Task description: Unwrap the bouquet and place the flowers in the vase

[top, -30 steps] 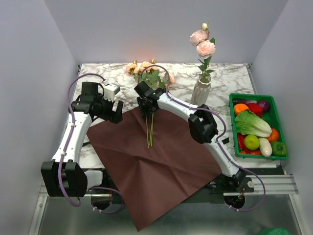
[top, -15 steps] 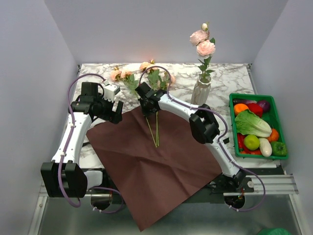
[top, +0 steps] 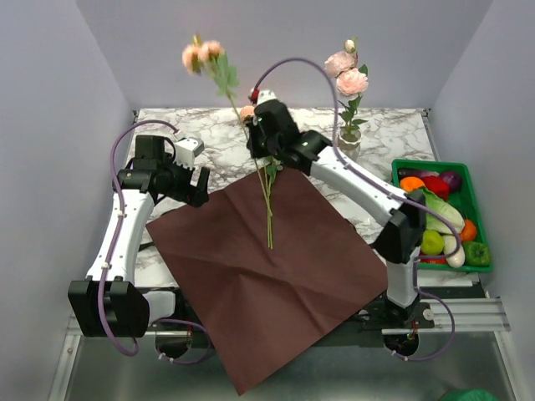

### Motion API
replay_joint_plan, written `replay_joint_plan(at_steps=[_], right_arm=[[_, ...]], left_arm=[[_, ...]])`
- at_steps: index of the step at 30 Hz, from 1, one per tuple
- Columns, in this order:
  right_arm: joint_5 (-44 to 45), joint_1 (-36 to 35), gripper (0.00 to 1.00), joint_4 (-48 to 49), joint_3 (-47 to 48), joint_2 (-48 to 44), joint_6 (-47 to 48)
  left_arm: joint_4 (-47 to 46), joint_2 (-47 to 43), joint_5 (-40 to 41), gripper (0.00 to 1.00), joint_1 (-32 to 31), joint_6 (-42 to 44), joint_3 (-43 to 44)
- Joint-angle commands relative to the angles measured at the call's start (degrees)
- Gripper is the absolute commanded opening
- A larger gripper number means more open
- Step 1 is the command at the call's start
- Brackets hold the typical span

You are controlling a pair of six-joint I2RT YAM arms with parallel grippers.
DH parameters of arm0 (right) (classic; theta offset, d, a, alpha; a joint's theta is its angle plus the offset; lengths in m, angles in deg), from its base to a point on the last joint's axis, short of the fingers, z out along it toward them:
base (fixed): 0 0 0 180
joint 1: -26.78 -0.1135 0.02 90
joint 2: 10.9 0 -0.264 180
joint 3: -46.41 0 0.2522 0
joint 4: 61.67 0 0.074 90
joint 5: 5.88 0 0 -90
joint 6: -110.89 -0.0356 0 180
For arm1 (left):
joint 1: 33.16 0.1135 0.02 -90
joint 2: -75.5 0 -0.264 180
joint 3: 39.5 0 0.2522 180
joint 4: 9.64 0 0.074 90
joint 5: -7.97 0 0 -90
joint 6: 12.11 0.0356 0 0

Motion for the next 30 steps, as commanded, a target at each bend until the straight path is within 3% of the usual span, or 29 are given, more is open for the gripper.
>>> replay_joint_plan(at_steps=[1, 7, 10, 11, 12, 14, 17, 23, 30], right_arm=[[4.0, -0.26, 0.01, 10.71, 1.93, -8.24, 7.85], [9.52, -0.26, 0.01, 21.25, -1.14, -19.57, 18.29], [14.61, -0.26, 0.01, 33.27, -9.55, -26.95, 26.89], [15.77, -0.18, 0.01, 42.7, -12.89, -28.89, 29.46], [16.3, 0.17, 0.01, 47.41, -19.36, -32.74, 32.01], [17.62, 1.23, 0.01, 56.28, -23.72, -35.4, 37.2], [20.26, 4.74, 0.01, 59.83, -28.11, -38.39, 38.97], [21.76, 8.7, 0.01, 76.87, -40.15, -41.65, 46.88], [22.55, 13.0, 0.01, 79.53, -45.08, -42.27, 45.39]], left_arm=[[1.54, -0.41, -2.37, 0.99, 0.29, 0.53, 1.9], [1.37, -0.06, -2.46, 0.99, 0.29, 0.71, 2.16], [1.37, 0.47, -2.55, 0.99, 0.29, 0.8, 2.34], [1.28, 0.73, -2.46, 0.99, 0.38, 0.88, 2.43], [1.19, 0.82, -2.55, 0.99, 0.38, 0.97, 2.43], [1.1, 1.26, -2.55, 0.99, 0.38, 0.97, 2.51], [1.1, 1.7, -2.81, 0.99, 0.38, 1.23, 2.95], [0.93, 2.23, -2.99, 0.99, 0.29, 1.59, 3.31], [0.57, 2.49, -3.87, 0.99, 0.29, 2.03, 3.31]])
